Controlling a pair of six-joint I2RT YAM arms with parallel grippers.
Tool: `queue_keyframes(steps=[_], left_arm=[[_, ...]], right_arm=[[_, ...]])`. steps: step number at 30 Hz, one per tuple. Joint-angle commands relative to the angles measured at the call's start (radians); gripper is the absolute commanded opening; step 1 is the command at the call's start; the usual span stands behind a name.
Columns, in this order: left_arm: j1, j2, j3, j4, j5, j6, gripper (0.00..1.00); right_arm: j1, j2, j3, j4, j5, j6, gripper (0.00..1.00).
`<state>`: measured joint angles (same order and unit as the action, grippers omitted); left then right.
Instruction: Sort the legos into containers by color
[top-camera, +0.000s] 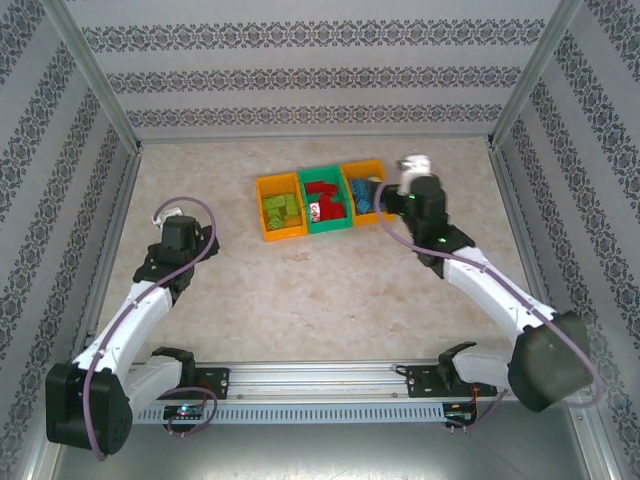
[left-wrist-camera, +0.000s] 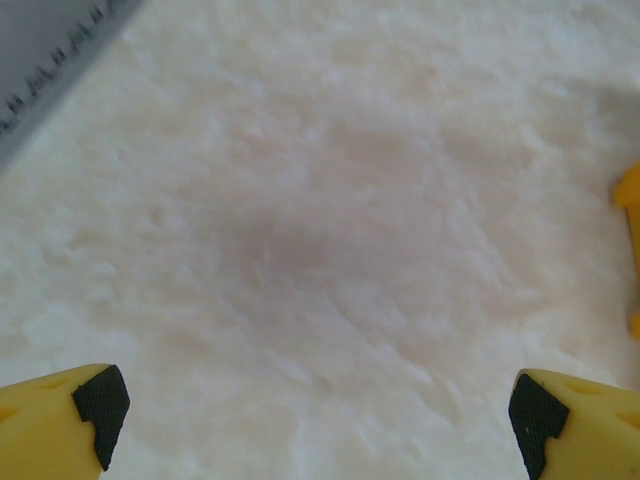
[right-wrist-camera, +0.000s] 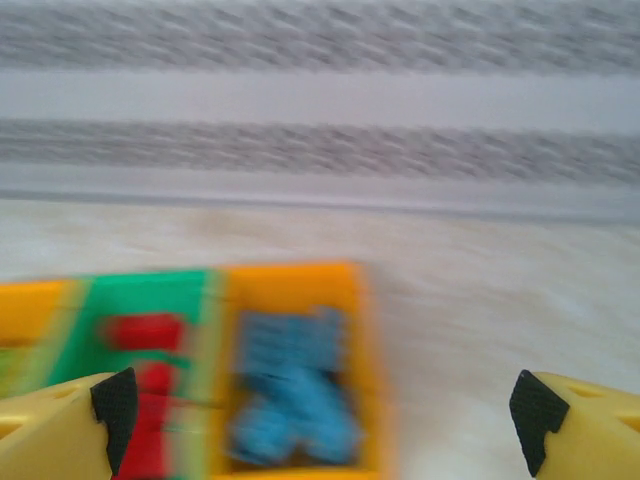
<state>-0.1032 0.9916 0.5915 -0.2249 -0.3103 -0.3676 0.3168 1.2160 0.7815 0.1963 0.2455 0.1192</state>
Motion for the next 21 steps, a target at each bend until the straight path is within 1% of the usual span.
queue_keyframes(steps=[1,3,5,8,10,12,13,14,15,16,17,18,19,20,21], left_arm=[[0.013,-0.034,-0.121,0.307,-0.060,0.186,0.99],[0.014,-0.036,-0.196,0.461,-0.052,0.248,0.99],[0.015,-0.019,-0.236,0.549,-0.033,0.276,1.00],[0.016,0.053,-0.281,0.696,0.019,0.340,0.99],[0.017,0.117,-0.294,0.787,0.054,0.364,0.99],[0.021,0.200,-0.264,0.801,0.088,0.381,0.99],[0.022,0.238,-0.245,0.793,0.096,0.385,0.99],[0.024,0.280,-0.226,0.796,0.102,0.389,0.99],[0.024,0.304,-0.208,0.791,0.104,0.392,0.99],[0.028,0.326,-0.200,0.814,0.123,0.394,0.99],[0.032,0.352,-0.205,0.872,0.152,0.402,0.99],[0.037,0.371,-0.201,0.901,0.171,0.403,0.99],[0.039,0.390,-0.189,0.909,0.175,0.400,0.99],[0.041,0.414,-0.176,0.915,0.183,0.395,0.99],[0.050,0.446,-0.173,0.944,0.205,0.385,0.99]], right_arm=[[-0.134,-0.023,-0.192,0.142,0.047,-0.067,0.98],[-0.189,-0.034,-0.290,0.253,0.006,-0.075,0.98],[-0.219,-0.008,-0.349,0.352,-0.008,-0.074,0.98],[-0.230,0.087,-0.377,0.464,-0.015,-0.093,0.98],[-0.234,0.166,-0.394,0.578,-0.018,-0.104,0.98],[-0.242,0.246,-0.384,0.642,-0.045,-0.103,0.98],[-0.257,0.262,-0.376,0.642,-0.068,-0.091,0.98],[-0.282,0.254,-0.370,0.601,-0.114,-0.076,0.98],[-0.296,0.269,-0.387,0.656,-0.139,-0.068,0.98],[-0.297,0.300,-0.413,0.748,-0.150,-0.071,0.98],[-0.295,0.302,-0.415,0.746,-0.165,-0.079,0.98],[-0.295,0.283,-0.395,0.670,-0.187,-0.088,0.98],[-0.295,0.285,-0.389,0.667,-0.207,-0.095,0.98],[-0.298,0.299,-0.399,0.713,-0.211,-0.093,0.98],[-0.297,0.294,-0.396,0.695,-0.218,-0.097,0.98]])
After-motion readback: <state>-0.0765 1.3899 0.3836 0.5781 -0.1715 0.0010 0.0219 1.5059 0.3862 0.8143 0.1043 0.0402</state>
